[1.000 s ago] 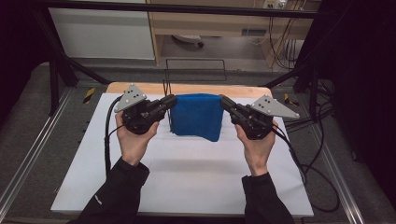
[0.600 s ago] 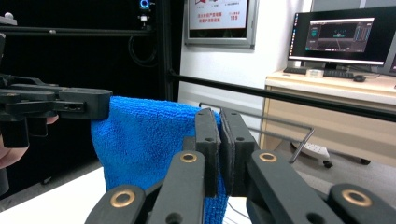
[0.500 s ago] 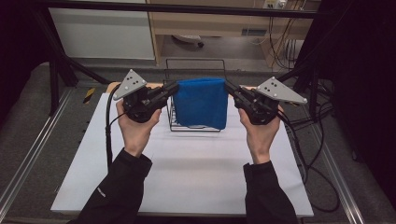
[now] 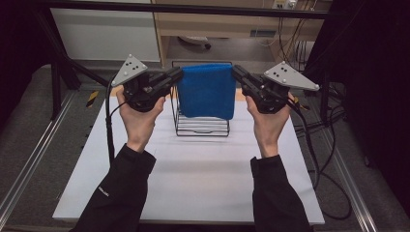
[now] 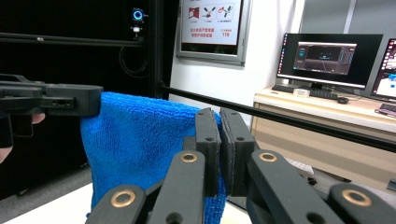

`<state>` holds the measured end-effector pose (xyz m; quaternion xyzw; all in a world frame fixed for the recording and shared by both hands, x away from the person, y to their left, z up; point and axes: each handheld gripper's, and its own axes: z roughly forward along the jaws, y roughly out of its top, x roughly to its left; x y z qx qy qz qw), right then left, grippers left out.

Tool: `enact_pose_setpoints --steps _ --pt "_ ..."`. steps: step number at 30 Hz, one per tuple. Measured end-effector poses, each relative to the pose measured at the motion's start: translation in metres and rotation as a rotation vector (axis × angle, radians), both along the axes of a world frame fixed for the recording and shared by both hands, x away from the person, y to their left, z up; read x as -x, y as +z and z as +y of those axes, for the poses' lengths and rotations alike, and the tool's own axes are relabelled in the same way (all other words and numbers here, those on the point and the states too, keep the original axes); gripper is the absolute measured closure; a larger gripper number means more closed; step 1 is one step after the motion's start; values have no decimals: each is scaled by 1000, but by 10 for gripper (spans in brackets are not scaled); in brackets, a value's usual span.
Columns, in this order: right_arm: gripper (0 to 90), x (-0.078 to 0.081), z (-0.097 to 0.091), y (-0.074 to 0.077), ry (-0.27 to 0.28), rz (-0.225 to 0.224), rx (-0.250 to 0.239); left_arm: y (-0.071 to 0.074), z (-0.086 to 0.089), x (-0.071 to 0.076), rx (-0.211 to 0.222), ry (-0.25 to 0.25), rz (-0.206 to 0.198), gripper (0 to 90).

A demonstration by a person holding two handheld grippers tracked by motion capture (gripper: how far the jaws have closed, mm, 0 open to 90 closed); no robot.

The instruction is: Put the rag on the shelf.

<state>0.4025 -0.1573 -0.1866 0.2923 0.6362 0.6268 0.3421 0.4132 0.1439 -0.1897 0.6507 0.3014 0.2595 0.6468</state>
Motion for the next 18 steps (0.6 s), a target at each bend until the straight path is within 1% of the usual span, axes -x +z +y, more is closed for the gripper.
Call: enact_pose_setpoints --steps 6,9,10,14,18 --pt "871 -6 2 8 0 -6 -5 10 1 -7 13 8 -9 836" --pt "871 -9 2 12 -4 -13 -8 15 0 -11 11 14 -14 836" --pt "871 -10 3 14 -5 -12 -9 17 1 -12 7 16 -17 836" --pt "871 -15 4 22 -5 -20 -19 26 1 -15 27 17 -28 836" --pt "871 -20 5 30 -11 -28 -21 35 0 -18 28 27 -44 836"
